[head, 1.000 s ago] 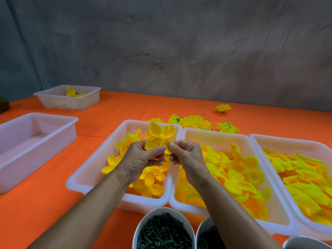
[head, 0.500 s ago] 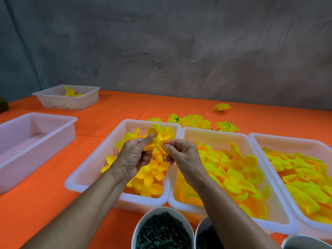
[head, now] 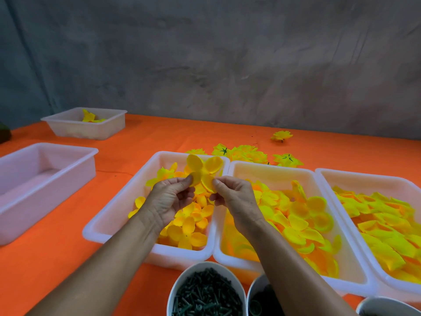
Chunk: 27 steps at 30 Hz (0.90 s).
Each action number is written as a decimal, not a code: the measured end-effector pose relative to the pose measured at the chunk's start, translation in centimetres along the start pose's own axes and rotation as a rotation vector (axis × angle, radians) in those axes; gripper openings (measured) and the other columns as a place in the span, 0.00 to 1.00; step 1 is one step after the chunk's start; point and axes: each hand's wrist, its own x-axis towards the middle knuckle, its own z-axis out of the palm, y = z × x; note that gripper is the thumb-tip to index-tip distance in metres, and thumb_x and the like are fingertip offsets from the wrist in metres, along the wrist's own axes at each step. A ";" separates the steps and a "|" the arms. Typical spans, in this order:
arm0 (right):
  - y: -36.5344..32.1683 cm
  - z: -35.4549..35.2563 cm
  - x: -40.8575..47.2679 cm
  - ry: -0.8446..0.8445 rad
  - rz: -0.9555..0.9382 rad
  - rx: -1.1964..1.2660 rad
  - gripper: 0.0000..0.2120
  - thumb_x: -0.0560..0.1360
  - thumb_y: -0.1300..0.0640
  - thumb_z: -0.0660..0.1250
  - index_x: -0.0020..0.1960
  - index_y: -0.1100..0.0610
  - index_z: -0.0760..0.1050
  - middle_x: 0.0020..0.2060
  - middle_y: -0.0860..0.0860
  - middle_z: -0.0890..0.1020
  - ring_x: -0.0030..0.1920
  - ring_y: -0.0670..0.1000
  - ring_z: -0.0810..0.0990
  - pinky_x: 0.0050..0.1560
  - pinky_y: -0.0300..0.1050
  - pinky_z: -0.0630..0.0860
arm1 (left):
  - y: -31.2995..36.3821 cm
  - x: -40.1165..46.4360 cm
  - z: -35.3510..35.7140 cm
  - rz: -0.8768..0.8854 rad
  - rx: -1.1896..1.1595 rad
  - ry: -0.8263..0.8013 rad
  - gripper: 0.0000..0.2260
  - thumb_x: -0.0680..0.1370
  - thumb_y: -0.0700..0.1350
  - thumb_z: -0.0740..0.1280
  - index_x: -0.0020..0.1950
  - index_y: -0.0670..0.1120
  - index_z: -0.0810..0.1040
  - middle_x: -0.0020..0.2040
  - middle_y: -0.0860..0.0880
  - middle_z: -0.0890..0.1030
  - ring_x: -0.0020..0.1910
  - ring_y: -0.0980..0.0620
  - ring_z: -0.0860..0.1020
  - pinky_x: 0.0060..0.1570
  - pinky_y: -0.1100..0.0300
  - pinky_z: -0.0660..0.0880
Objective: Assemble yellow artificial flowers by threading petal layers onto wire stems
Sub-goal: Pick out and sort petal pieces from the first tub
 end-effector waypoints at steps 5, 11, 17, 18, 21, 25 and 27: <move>-0.2 -0.2 0.1 -0.047 0.028 -0.050 0.08 0.75 0.63 0.67 0.38 0.60 0.78 0.27 0.51 0.78 0.26 0.44 0.75 0.28 0.33 0.69 | 0.0 -0.1 0.0 -0.060 0.038 -0.082 0.08 0.77 0.40 0.65 0.38 0.42 0.74 0.26 0.49 0.75 0.22 0.56 0.73 0.21 0.68 0.69; 0.2 0.0 0.0 0.151 -0.121 -0.385 0.11 0.73 0.60 0.70 0.32 0.53 0.76 0.23 0.47 0.76 0.26 0.44 0.74 0.30 0.37 0.69 | -0.7 0.1 -0.2 0.018 0.267 0.083 0.11 0.73 0.46 0.71 0.35 0.45 0.72 0.22 0.51 0.73 0.18 0.56 0.68 0.20 0.68 0.65; 0.4 0.0 -0.1 0.349 -0.423 -0.715 0.04 0.70 0.64 0.72 0.37 0.62 0.79 0.32 0.58 0.81 0.34 0.58 0.78 0.36 0.48 0.71 | -0.1 -0.1 0.2 -0.016 0.034 -0.055 0.07 0.77 0.45 0.64 0.45 0.41 0.77 0.32 0.45 0.83 0.26 0.52 0.79 0.26 0.65 0.76; 0.5 0.1 -0.1 0.326 -0.482 -0.758 0.04 0.68 0.66 0.72 0.36 0.63 0.78 0.33 0.58 0.80 0.34 0.59 0.78 0.35 0.49 0.71 | 0.1 -0.1 0.2 -0.030 -0.045 -0.088 0.09 0.78 0.46 0.63 0.47 0.40 0.77 0.34 0.43 0.83 0.28 0.51 0.81 0.28 0.63 0.78; 0.9 0.3 -0.3 0.196 -0.573 -0.874 0.04 0.67 0.66 0.71 0.36 0.63 0.76 0.35 0.59 0.78 0.33 0.60 0.77 0.33 0.53 0.74 | 0.2 0.0 0.1 -0.017 -0.158 -0.125 0.14 0.72 0.51 0.66 0.47 0.40 0.78 0.35 0.43 0.83 0.31 0.49 0.81 0.32 0.59 0.80; 1.0 0.3 -0.3 0.045 -0.480 -0.873 0.07 0.67 0.63 0.74 0.41 0.61 0.77 0.41 0.56 0.78 0.39 0.57 0.77 0.39 0.50 0.74 | -0.3 0.1 0.0 0.103 -0.085 -0.094 0.14 0.66 0.39 0.69 0.51 0.39 0.78 0.37 0.46 0.83 0.32 0.50 0.80 0.34 0.59 0.79; 0.7 0.3 -0.2 0.012 -0.391 -0.717 0.11 0.66 0.64 0.74 0.47 0.59 0.78 0.46 0.54 0.77 0.44 0.52 0.76 0.43 0.42 0.73 | -0.2 0.2 -0.3 0.133 -0.108 -0.076 0.14 0.67 0.36 0.68 0.53 0.40 0.78 0.38 0.45 0.81 0.32 0.50 0.78 0.33 0.60 0.77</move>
